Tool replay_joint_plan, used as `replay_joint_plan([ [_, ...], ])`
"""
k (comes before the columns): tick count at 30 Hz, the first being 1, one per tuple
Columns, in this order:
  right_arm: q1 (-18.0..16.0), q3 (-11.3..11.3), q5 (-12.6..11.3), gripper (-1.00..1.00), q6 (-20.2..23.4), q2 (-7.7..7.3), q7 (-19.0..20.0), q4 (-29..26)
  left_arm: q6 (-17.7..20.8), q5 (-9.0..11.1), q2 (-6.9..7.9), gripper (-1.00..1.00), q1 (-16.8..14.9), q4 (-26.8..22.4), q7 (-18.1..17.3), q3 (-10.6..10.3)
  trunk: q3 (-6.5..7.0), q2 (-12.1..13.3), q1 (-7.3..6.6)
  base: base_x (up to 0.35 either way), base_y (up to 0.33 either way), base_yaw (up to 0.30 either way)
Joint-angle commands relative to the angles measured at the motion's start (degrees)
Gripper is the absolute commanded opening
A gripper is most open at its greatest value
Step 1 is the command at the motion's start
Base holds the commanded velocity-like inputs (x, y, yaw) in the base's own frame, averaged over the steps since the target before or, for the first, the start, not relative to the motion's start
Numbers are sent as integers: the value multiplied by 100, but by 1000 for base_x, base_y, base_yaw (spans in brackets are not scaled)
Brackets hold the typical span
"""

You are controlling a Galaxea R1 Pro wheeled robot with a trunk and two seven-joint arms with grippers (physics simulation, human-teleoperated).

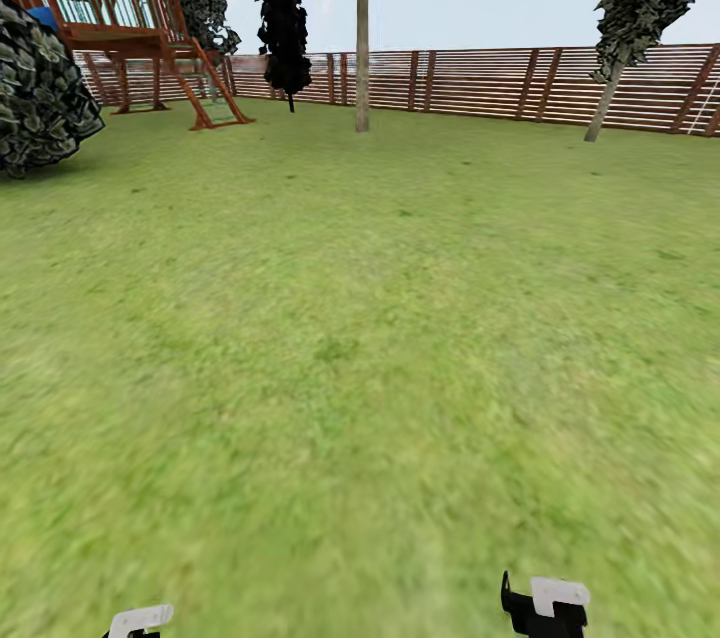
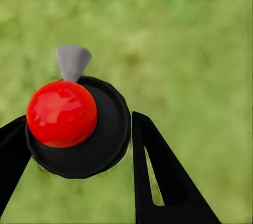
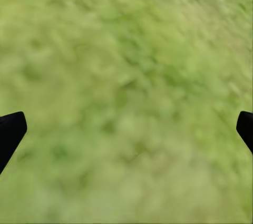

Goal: In the garden, pick up the pesticide atomizer on the floor and spray pesticide onto both trees until each tree trunk is fully covered.

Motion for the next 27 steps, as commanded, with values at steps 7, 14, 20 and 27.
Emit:
replay_joint_plan([
  [7, -4, -40, 61, 100, -13, 0, -25, 7, -21, -58, 0, -100, -4, 6, -5, 50, -5, -2, 3, 338, 0, 0],
  [14, -4, -40, 61, 100, -13, 0, -25, 7, -21, -58, 0, -100, -4, 6, -5, 50, -5, -2, 3, 338, 0, 0],
  [20, -4, -39, 73, 100, -13, 0, -13, 11, -21, -58, 0, -100, -4, 6, -5, 50, -5, -2, 3, 338, 0, 0],
  [27, 3, -40, 79, 100, -13, 0, -16, 11, -21, -58, 0, -100, -4, 6, -5, 50, -5, -2, 3, 338, 0, 0],
])
